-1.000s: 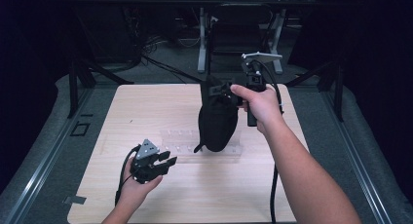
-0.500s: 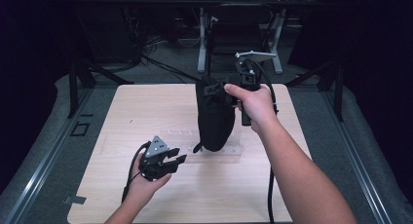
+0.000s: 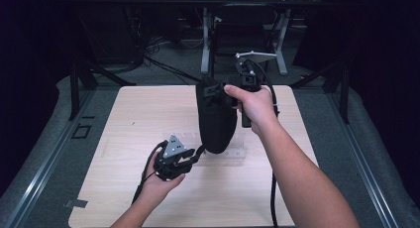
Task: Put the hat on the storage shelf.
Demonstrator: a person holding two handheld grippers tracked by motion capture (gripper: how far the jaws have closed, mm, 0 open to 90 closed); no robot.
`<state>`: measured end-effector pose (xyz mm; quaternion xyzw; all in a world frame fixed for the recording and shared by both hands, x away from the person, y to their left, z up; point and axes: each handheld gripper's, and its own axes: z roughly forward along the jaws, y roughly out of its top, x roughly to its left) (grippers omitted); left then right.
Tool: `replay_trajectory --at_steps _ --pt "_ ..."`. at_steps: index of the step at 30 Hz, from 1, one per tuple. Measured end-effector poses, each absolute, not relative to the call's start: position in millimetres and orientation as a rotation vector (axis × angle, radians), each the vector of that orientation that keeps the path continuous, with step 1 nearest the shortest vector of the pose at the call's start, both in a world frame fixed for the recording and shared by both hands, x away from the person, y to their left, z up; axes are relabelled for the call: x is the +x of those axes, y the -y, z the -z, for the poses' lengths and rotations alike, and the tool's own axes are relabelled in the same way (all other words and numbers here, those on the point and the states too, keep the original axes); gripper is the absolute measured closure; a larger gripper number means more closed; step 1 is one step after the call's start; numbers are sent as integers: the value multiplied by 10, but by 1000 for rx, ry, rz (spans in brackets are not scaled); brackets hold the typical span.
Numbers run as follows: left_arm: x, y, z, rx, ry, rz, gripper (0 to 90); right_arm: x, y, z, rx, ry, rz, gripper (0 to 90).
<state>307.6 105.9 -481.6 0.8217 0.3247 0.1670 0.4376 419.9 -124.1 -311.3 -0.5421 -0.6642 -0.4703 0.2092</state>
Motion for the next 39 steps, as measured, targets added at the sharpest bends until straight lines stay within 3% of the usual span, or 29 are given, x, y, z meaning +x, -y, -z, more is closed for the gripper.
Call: replay_trajectory --at_steps 2,5,11,18,39 --pt "3085 -1047 4822 2039 -809 -416 722 4199 1237 3113 -1506 1849 1305 876" --pt "3086 -1010 4820 2038 -811 -444 807 4197 1226 3120 -1505 1846 1307 876" --pt "3063 -996 4824 2054 -802 -489 835 4184 1225 3114 -1498 1855 1320 847" --pt "3051 -999 4839 2064 -783 -509 841 4144 1272 3064 -1465 1848 1371 753" --pt "3104 -1218 5085 2088 -886 -518 840 4045 1596 2932 -1529 1869 1448 707"
